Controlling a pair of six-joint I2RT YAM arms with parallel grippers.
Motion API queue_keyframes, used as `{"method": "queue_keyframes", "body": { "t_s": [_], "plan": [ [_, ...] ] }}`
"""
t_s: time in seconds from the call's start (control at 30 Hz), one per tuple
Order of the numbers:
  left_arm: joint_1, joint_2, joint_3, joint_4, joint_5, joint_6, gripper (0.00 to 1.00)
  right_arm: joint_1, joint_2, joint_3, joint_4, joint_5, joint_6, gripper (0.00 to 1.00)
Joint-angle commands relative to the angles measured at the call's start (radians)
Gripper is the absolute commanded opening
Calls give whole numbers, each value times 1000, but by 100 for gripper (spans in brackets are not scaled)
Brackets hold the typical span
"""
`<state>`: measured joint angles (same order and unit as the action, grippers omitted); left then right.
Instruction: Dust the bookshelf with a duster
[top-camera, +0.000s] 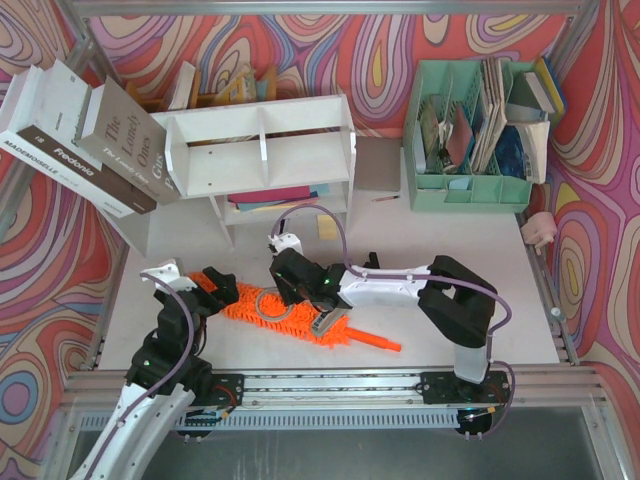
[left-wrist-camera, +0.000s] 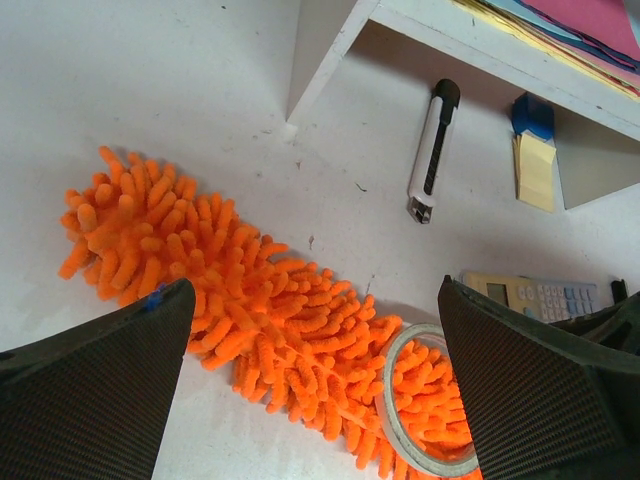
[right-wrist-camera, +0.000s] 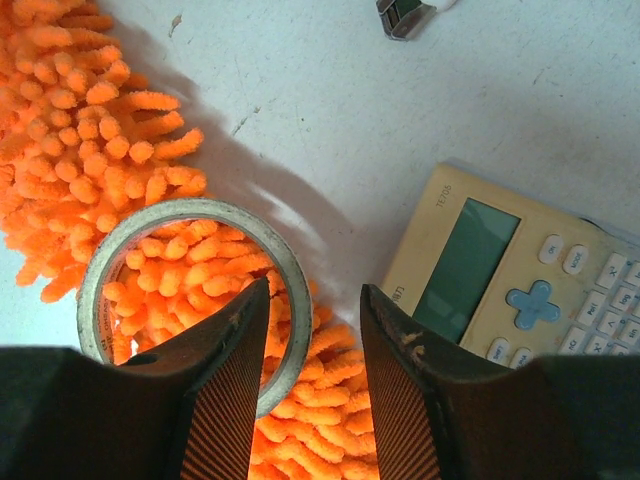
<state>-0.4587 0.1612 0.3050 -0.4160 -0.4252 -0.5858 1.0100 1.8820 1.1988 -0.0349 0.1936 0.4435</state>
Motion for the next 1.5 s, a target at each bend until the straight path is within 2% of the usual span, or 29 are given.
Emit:
{"method": "queue_keyframes", "body": {
  "t_s": [0.0,0.27,0.7,0.97,1.2,1.47],
  "plan": [
    [-2,2,-21,30,14,18,98,9,28,33,-21,13,9,43],
    [-3,6,-21,31,14,19,98,8,43,44,-23,9,7,38],
    [-2,12,-21,35,13,20,98,9,54,64,-31,3,0,24],
    [-2,19,-21,38,13,20,98,8,43,72,-40,23,-4,18],
    [-2,23,-21,40,13,20,98,8,21,63,-38,98,13,17],
    [-2,36,-20,46,12,21,98,7,42,126,-73,208,43,15]
  ]
}}
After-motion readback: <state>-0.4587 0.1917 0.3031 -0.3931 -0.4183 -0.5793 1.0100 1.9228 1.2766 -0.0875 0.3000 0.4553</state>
